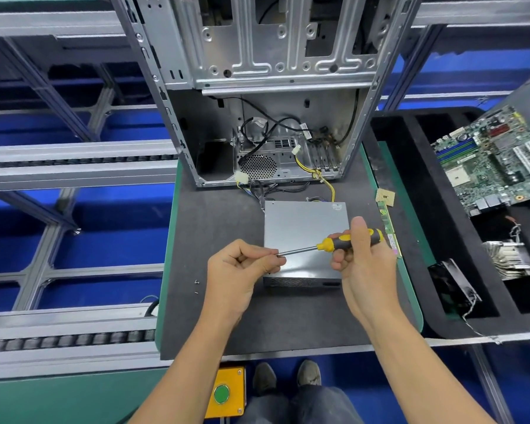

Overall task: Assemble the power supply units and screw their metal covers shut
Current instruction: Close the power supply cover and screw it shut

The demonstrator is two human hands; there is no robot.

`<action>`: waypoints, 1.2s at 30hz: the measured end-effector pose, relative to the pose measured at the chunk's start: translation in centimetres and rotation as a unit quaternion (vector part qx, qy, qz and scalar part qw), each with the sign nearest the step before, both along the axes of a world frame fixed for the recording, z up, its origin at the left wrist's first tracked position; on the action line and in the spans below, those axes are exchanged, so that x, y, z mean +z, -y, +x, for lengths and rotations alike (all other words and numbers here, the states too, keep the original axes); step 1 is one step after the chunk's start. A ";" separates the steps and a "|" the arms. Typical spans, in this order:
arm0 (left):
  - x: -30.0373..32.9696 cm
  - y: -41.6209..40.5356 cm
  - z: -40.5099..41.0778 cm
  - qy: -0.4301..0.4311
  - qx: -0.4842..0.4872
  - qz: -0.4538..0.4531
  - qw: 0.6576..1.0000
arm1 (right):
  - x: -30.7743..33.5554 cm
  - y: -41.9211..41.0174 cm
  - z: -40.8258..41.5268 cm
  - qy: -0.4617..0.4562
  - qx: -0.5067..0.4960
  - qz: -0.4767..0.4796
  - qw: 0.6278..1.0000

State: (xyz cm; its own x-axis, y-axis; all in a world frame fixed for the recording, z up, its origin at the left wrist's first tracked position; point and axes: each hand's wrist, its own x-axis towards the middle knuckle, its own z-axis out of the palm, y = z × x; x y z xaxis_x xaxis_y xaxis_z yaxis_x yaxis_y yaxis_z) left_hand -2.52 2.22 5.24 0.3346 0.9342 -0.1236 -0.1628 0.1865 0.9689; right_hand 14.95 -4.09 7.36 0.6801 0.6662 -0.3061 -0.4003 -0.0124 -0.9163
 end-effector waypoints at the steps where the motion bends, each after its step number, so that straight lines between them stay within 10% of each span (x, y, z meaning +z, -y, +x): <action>1: 0.1 0.0 0.0 0.001 0.000 0.001 1.000 | 0.0 0.0 -0.1 -0.004 -0.001 0.000 1.000; 36: -1.2 1.6 -0.5 -0.106 0.031 0.053 0.992 | 0.8 0.1 -2.0 -0.033 0.069 -0.019 0.997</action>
State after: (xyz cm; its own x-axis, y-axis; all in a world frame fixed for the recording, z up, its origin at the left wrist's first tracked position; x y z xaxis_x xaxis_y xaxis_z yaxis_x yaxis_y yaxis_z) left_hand -3.04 0.66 4.07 0.2526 0.9638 -0.0849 0.0397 0.0774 0.9962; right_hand 12.92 -4.16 8.13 0.5600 0.7394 -0.3737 -0.4524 -0.1050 -0.8856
